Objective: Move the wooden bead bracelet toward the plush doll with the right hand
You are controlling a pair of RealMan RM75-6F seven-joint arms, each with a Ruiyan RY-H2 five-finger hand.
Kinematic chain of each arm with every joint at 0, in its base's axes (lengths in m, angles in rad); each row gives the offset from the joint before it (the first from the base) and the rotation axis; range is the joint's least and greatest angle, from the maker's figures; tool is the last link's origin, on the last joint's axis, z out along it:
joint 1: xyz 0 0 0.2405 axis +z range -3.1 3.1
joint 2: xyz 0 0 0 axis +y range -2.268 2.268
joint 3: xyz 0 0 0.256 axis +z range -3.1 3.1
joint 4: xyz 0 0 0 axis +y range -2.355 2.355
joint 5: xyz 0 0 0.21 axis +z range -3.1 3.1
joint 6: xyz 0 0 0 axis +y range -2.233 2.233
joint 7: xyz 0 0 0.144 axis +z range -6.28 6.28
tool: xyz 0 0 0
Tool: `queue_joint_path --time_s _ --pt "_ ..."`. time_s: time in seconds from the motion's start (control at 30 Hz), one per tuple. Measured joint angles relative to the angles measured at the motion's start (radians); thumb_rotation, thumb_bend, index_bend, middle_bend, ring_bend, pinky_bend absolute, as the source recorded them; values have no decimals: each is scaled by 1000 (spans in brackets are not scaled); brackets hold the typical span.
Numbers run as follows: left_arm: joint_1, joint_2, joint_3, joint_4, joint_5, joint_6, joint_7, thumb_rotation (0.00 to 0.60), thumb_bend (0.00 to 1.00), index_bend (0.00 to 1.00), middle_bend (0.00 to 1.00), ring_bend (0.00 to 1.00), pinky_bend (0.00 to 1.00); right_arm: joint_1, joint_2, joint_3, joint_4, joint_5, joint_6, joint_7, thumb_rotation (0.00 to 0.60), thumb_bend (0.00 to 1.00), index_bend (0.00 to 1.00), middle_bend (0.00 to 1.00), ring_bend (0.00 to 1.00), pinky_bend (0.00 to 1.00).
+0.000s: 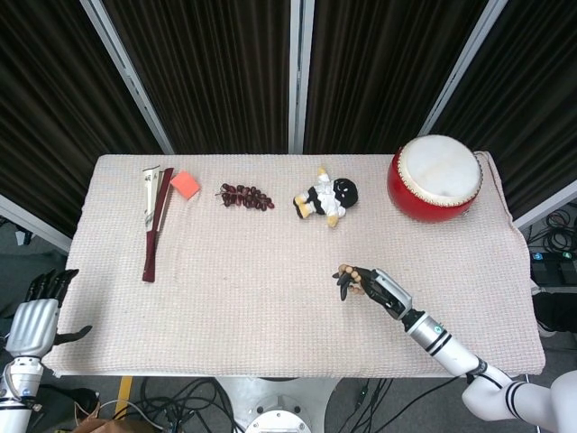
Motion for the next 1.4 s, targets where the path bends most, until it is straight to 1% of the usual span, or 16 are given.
queue_joint_path --time_s 0.1,0.27,0.37,0.5,0.6,0.77,0.83,0.93,1.03,1.17,1.4 --pt "1 -1 1 1 0 1 -3 600 0 109 102 0 14 -3 2 -1 -1 -2 9 -11 250 982 429 560 208 0" --pt "2 -5 1 9 2 2 -10 600 0 109 102 0 14 -10 7 -2 -3 -2 19 -18 255 980 439 565 211 0" --pt "3 -5 1 9 2 2 -10 600 0 109 103 0 14 -14 10 -5 -4 -3 27 -22 278 979 460 577 221 0" --pt "3 -6 1 11 2 4 -12 600 0 109 102 0 14 -19 14 -8 -3 -5 33 -36 286 981 476 584 226 0" --pt "4 -6 2 12 4 5 -13 600 0 109 102 0 14 -23 19 -10 -2 -6 38 -45 294 998 478 584 227 0" --pt "4 -6 2 12 5 6 -15 600 0 109 103 0 14 -27 24 -11 1 -8 44 -51 308 1000 478 582 227 0" --pt "4 -7 1 12 5 6 -13 600 0 109 102 0 14 -27 28 -12 2 -10 47 -52 326 1000 478 578 227 0" --pt "4 -7 1 12 5 7 -13 600 0 109 102 0 14 -27 33 -14 4 -14 49 -51 369 1000 478 571 227 0" --pt "3 -7 1 11 6 6 -11 600 0 109 102 0 14 -27 37 -15 6 -17 53 -47 394 1000 479 567 227 0" --pt "3 -6 1 10 7 7 -10 600 0 109 102 0 14 -27 40 -19 10 -24 60 -41 493 1000 484 562 226 0" --pt "2 -7 2 10 8 5 -8 600 0 110 102 0 14 -24 50 -21 16 -30 67 -29 573 1000 447 553 218 0"
